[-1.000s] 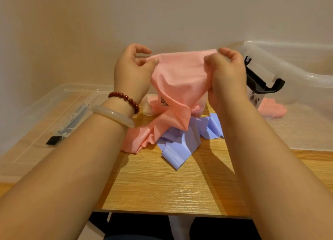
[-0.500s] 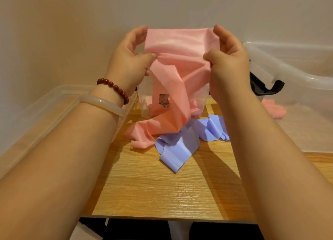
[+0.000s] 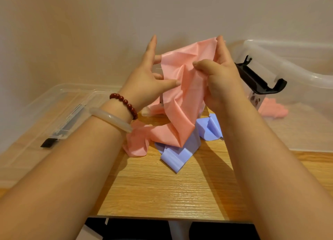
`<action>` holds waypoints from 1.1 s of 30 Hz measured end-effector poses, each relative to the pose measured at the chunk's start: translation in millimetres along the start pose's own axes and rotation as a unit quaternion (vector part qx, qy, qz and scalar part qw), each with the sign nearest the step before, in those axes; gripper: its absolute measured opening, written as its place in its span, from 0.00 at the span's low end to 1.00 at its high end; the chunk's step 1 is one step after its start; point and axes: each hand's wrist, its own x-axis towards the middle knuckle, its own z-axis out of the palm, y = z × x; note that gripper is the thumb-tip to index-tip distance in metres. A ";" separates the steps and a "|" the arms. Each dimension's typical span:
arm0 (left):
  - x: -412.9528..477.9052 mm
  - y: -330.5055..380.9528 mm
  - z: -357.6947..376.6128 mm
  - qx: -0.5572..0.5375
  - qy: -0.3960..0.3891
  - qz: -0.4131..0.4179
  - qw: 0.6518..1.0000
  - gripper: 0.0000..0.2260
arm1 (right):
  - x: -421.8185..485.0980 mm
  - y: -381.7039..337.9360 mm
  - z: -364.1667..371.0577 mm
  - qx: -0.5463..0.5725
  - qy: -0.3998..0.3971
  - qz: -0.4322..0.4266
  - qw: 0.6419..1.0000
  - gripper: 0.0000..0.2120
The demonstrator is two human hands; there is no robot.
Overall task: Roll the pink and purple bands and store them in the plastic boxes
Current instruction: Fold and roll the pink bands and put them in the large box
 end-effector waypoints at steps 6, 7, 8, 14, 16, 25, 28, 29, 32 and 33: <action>-8.9 -8.7 13.1 -0.068 -0.041 -0.104 0.991 0.48 | -4.4 -0.8 7.9 0.102 -0.008 0.029 0.994 0.30; -10.2 -9.3 12.3 -0.075 -0.054 -0.130 0.987 0.49 | -6.0 0.1 7.3 0.094 -0.001 0.032 0.995 0.36; -10.8 -10.4 11.1 -0.097 -0.066 -0.159 0.980 0.50 | -7.3 0.4 6.3 0.085 0.001 0.039 0.996 0.40; -14.6 -8.7 -5.0 -0.229 -0.043 -0.160 0.959 0.39 | -3.8 5.3 -3.5 0.014 0.063 0.032 0.997 0.39; -8.6 -8.4 -12.3 -0.205 0.028 -0.112 0.972 0.38 | -1.4 3.7 -1.8 -0.026 0.087 0.033 0.995 0.40; -5.2 10.9 -37.9 -0.048 -0.133 -0.193 0.971 0.37 | 13.8 -16.1 5.4 -0.297 0.093 0.015 0.950 0.36; -3.9 7.2 -30.9 -0.107 -0.057 -0.173 0.977 0.35 | 22.2 -13.0 3.1 -0.481 0.027 0.020 0.876 0.33; -4.3 4.5 -28.1 -0.111 -0.034 -0.161 0.980 0.35 | 23.6 -10.4 1.5 -0.544 0.024 0.018 0.838 0.32; -6.4 -5.5 -20.8 -0.138 -0.005 -0.135 0.981 0.35 | 15.2 -0.9 -3.1 -0.597 0.083 -0.027 0.798 0.25; -7.8 -8.8 -19.2 -0.144 -0.001 -0.130 0.981 0.35 | 8.5 3.2 -5.1 -0.574 0.114 -0.060 0.809 0.18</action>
